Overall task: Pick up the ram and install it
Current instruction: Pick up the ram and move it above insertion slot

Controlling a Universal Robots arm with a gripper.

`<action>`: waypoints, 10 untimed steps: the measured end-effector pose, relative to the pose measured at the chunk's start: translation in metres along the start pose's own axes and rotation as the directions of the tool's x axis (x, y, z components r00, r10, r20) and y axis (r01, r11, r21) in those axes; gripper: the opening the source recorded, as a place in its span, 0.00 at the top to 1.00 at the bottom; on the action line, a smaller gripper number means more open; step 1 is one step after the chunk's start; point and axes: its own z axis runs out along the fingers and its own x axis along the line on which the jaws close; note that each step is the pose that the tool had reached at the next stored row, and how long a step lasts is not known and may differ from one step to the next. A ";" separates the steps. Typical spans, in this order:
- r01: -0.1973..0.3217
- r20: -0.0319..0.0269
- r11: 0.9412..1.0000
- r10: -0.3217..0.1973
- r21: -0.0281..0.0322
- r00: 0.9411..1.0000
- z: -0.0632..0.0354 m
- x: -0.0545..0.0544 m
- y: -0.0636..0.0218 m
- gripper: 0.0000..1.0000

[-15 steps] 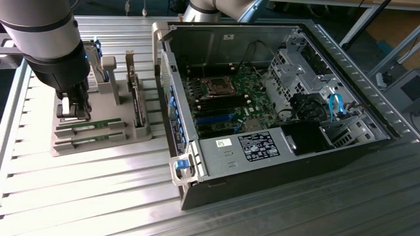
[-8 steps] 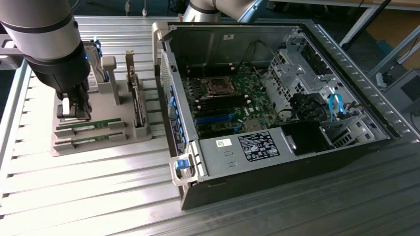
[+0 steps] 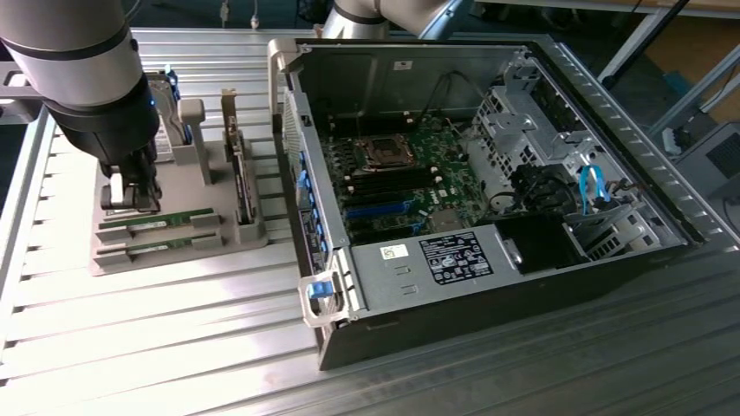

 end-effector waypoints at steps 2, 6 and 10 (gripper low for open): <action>0.000 0.000 1.000 0.000 0.000 1.000 0.0000 0.000 0.0000 0.76; 0.000 0.000 1.000 0.000 0.000 1.000 0.0000 0.002 -0.0002 0.76; 0.000 0.000 1.000 0.000 0.000 1.000 -0.0001 0.003 -0.0002 0.76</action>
